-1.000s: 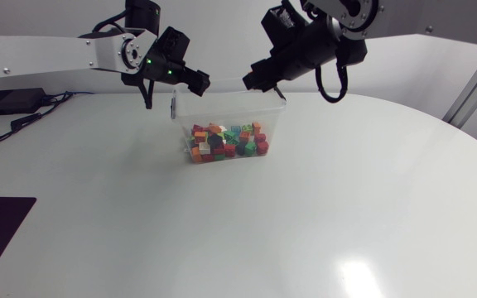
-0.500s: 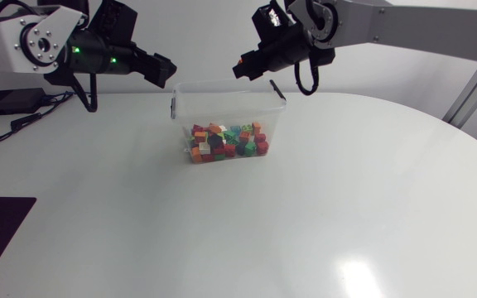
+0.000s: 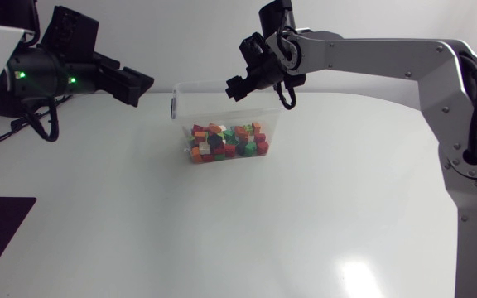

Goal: Place the duplo bricks in the container

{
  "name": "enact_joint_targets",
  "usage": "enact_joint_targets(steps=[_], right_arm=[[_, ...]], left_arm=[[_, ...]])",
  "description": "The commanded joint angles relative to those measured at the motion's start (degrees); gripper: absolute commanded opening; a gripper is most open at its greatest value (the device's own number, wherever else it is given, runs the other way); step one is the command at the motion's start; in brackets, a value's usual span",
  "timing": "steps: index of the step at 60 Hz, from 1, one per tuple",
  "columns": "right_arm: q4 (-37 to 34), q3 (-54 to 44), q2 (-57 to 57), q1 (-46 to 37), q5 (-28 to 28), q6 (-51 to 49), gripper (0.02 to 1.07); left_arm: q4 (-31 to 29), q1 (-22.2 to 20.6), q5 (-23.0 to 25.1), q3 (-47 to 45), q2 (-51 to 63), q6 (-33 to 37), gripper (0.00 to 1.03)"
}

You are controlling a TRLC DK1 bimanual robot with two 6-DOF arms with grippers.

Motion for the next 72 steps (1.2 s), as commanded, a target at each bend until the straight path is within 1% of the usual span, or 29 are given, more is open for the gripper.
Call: enact_joint_targets(steps=[1, 8, 9, 16, 23, 31, 40, 59, 66, 72], right_arm=[[1.3, -4.0, -4.2, -0.4, 1.4, -1.6, 1.03], [2.8, -10.1, -10.1, -0.9, 2.8, -2.5, 1.03], [3.7, -12.8, -12.8, -1.1, 3.3, -2.5, 1.03], [7.3, -22.1, -21.9, -2.3, 6.1, -3.2, 1.03], [10.8, -30.9, -30.8, -3.9, 9.5, -3.5, 1.03], [12.2, -39.8, -40.4, -6.3, 11.9, -3.4, 1.03], [15.7, -49.2, -49.9, -9.0, 15.5, -3.9, 1.03], [18.5, -64.5, -68.1, -16.0, 15.7, -7.6, 1.03], [18.6, -69.8, -75.2, -17.3, 15.2, -8.4, 1.03], [20.0, -75.3, -82.2, -17.6, 15.2, -9.0, 1.03]], left_arm=[[0.0, 1.8, -0.1, -3.5, -3.4, -0.8, 0.99], [0.1, 3.1, -0.1, -6.4, -7.0, -1.0, 0.99], [0.2, 3.5, -0.1, -7.3, -8.3, -1.0, 0.99], [2.2, 4.6, -0.1, -11.6, -12.9, -1.0, 0.99], [3.1, 4.8, -0.1, -15.0, -16.9, -1.2, 0.99], [3.1, 5.4, -0.1, -18.5, -21.0, -1.2, 0.99], [3.0, 5.7, -0.1, -21.9, -25.5, -1.9, 0.99], [2.8, 6.2, -0.6, -27.7, -35.3, -2.8, 0.99], [2.8, 7.1, -1.3, -29.5, -37.5, -3.5, 0.99], [2.9, 7.1, -1.6, -31.4, -39.8, -3.8, 0.99]])
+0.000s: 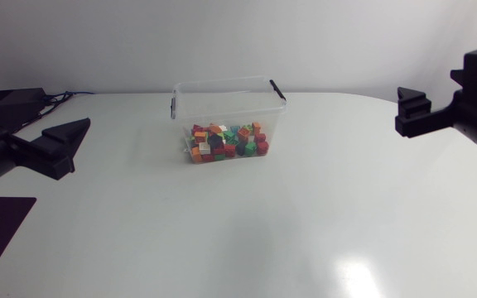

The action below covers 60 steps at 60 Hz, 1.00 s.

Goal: Place the duplo bricks in the container

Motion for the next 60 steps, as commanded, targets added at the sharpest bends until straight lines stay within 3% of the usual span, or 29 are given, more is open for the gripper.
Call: enact_joint_targets(steps=[1, 17, 60], right_arm=[[0.8, -4.7, -5.3, -0.5, 0.1, -1.5, 1.03], [-3.1, -10.4, -17.3, -3.0, 0.1, -2.8, 1.03], [-1.9, -32.2, -39.1, -6.7, -8.6, 15.7, 1.03]], left_arm=[[0.4, 0.2, -0.6, -3.1, -2.6, -1.9, 0.99], [0.3, 0.1, -1.0, -8.3, -11.4, -3.8, 0.99], [5.1, 2.4, -6.7, -27.8, -29.9, -13.3, 0.98]])
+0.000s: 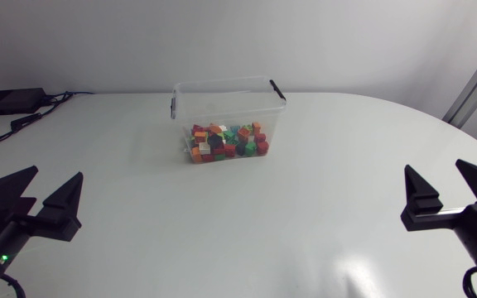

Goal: Place the duplo bricks in the container

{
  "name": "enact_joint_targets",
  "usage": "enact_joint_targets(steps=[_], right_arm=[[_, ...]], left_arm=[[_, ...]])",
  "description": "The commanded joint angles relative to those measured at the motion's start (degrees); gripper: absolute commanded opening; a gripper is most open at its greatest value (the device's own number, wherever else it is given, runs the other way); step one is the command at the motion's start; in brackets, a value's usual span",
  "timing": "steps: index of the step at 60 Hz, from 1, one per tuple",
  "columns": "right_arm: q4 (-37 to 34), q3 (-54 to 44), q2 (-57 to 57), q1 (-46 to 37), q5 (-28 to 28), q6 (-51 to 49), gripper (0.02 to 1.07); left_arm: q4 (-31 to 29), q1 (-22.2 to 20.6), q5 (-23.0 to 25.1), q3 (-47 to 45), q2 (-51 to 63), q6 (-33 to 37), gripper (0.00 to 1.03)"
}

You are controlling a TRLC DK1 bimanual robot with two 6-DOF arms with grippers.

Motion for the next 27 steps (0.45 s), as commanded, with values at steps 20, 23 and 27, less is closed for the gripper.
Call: enact_joint_targets(steps=[20, 23, 27], right_arm=[[1.1, -9.2, -8.4, -1.7, -3.2, 8.9, 1.03], [1.1, -9.2, -8.4, -1.7, -3.2, 8.9, 1.03], [1.1, -9.2, -8.4, -1.7, -3.2, 8.9, 1.03]], left_arm=[[2.6, 1.2, -2.4, -8.3, -7.3, -5.3, 0.98], [2.6, 1.2, -2.4, -8.3, -7.3, -5.3, 0.98], [2.6, 1.2, -2.4, -8.3, -7.3, -5.3, 0.98]])
